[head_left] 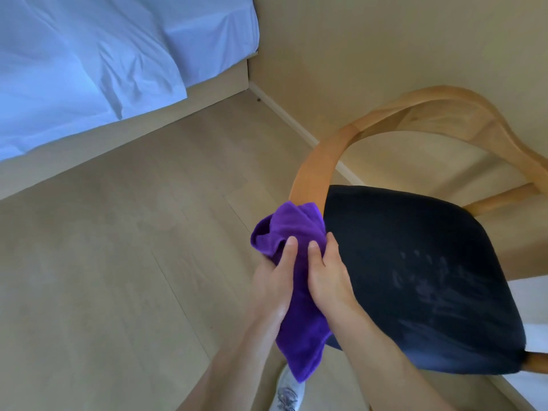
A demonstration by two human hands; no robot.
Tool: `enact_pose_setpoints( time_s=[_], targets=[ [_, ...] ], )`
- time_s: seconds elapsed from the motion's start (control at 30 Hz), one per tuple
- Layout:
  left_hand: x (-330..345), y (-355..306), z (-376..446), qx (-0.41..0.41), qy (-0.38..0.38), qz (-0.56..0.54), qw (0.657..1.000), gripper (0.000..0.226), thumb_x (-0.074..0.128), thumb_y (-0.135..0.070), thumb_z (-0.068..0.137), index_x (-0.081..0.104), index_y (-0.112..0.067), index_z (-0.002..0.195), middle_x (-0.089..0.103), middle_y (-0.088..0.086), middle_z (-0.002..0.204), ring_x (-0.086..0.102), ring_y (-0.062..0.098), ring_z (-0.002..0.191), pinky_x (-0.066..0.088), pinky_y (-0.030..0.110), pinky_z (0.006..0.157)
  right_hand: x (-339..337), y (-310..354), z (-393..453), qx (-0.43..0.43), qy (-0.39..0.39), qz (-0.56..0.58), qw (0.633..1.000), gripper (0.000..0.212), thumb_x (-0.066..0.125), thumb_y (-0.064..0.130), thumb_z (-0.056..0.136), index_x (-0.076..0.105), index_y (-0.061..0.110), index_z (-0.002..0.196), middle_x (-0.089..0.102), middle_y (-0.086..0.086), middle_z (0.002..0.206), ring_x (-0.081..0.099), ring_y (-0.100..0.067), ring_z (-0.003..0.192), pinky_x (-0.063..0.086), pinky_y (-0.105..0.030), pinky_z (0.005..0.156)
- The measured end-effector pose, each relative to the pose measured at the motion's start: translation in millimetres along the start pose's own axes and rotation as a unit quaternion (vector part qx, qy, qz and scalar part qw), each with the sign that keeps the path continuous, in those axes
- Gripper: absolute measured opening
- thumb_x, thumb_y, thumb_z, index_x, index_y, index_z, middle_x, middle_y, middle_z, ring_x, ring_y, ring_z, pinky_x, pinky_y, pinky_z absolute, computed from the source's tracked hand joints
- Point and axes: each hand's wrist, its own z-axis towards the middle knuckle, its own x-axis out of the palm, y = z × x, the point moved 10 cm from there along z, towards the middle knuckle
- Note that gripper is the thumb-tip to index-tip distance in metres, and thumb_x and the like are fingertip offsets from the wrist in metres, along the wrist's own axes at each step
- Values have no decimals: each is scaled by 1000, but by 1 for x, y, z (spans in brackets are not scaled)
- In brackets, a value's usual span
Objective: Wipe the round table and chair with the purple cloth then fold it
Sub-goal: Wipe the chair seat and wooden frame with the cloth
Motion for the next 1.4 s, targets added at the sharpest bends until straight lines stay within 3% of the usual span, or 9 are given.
enact_pose_setpoints(
  time_s=[0.1, 0.27, 0.47, 0.63, 0.77, 0.9, 1.03, 1.23, 1.4],
  targets=[
    [5, -40, 10, 105, -40, 135, 984, 31, 64, -56, 85, 65, -32, 105, 72, -10, 89, 69, 10, 87, 55, 30, 78, 4, -15, 15, 16, 26, 84, 996, 54, 29, 55, 101, 26, 38, 152, 46, 4, 149, 48, -20, 132, 39, -47, 111],
    [28, -90, 60, 164, -34, 313, 935, 90, 55, -79, 65, 44, -20, 132, 63, 1, 117, 63, 24, 106, 53, 41, 91, -1, -1, 47, 41, 21, 175, 983, 51, 28, 56, 101, 47, 31, 142, 55, 4, 135, 52, -19, 123, 41, -46, 109],
    [58, -154, 87, 272, -58, 389, 878, 79, 50, -64, 91, 17, -31, 155, 44, 4, 139, 59, 29, 113, 47, 39, 85, -18, 43, 96, 37, -16, 219, 975, 49, 30, 50, 103, 39, 28, 146, 55, 0, 132, 55, -22, 117, 47, -47, 103],
    [54, -129, 46, 331, -116, 498, 793, 69, 27, -64, 95, 24, -28, 154, 39, 10, 152, 51, 30, 127, 46, 45, 102, -10, 22, 68, 69, 64, 318, 943, 34, 41, 35, 103, 61, 26, 130, 70, 0, 119, 65, -17, 110, 49, -41, 101],
    [45, -93, 0, 318, -160, 583, 730, 91, 39, -71, 85, 27, -15, 156, 34, 21, 157, 37, 36, 143, 35, 53, 115, -17, -2, 47, 77, 74, 370, 923, 34, 41, 20, 100, 67, 26, 121, 73, 0, 115, 67, -16, 110, 52, -35, 92],
    [59, -95, 7, 318, -136, 624, 701, 98, 48, -71, 83, 24, -11, 156, 32, 24, 156, 46, 39, 135, 45, 49, 104, -56, -10, 60, 66, -46, 327, 941, 44, 40, 16, 100, 51, 25, 142, 54, 8, 143, 48, -8, 130, 35, -24, 100],
    [87, -137, 55, 306, -114, 664, 673, 89, 44, -67, 91, 13, -16, 157, 26, 21, 158, 46, 39, 132, 48, 49, 98, -81, 12, 79, 22, -76, 324, 943, 42, 39, 15, 102, 53, 31, 139, 55, 16, 139, 49, -2, 129, 35, -19, 97],
    [171, -201, 132, 336, -55, 699, 629, 82, 55, -48, 93, 12, -20, 156, 37, 16, 146, 52, 36, 115, 48, 45, 77, -104, 26, 98, 29, -97, 453, 886, 37, 41, 10, 102, 62, 19, 130, 64, 4, 131, 57, -11, 124, 38, -33, 114],
    [202, -220, 140, 403, -9, 684, 608, 80, 56, -44, 92, 14, -22, 156, 24, 6, 157, 45, 31, 126, 46, 42, 73, -115, 33, 107, 34, -116, 478, 870, 38, 39, 7, 102, 57, 16, 135, 62, 1, 134, 55, -15, 127, 37, -36, 115]
  ],
)
